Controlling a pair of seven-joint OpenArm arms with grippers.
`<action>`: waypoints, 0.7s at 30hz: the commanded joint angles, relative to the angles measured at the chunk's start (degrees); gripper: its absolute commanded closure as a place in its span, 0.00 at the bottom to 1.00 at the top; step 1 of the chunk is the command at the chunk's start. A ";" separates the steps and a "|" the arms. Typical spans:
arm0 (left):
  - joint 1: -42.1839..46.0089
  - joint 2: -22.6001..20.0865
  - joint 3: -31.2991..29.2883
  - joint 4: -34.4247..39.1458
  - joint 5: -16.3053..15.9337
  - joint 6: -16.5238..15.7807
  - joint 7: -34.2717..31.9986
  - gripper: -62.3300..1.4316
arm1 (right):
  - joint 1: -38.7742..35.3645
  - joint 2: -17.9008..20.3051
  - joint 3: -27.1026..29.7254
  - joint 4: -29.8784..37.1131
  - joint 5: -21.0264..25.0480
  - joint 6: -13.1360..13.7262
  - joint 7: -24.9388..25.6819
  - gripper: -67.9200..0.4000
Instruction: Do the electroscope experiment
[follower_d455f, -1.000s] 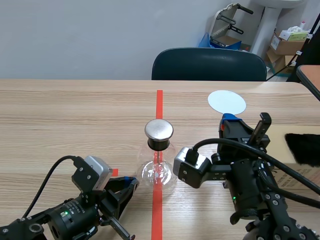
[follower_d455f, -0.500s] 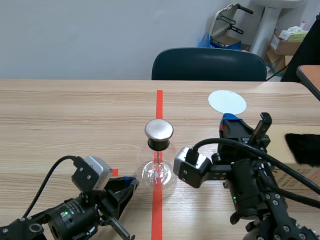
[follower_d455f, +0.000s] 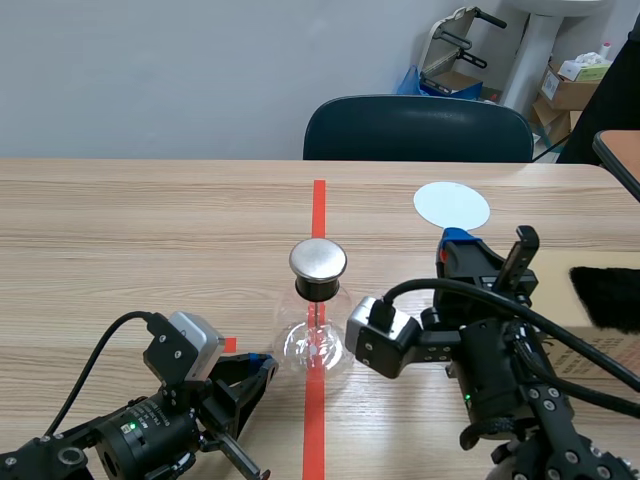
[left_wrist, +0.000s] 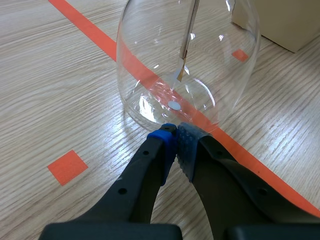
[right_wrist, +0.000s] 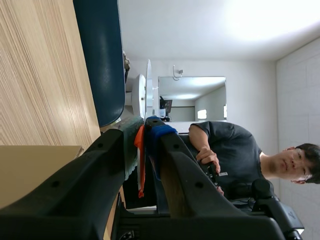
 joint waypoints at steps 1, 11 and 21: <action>0.00 -0.09 0.04 0.61 -0.04 0.31 -0.57 0.93 | 0.50 0.76 -0.07 0.90 -0.63 -0.61 0.28 0.98; 0.00 -0.79 0.04 0.61 -0.09 0.50 -0.39 0.93 | 0.50 0.74 -0.07 0.90 -1.03 -0.61 6.34 0.98; -0.02 -0.83 -0.50 0.63 -0.22 1.42 -0.42 0.93 | 0.70 0.76 -0.07 0.90 -1.68 1.09 21.07 0.98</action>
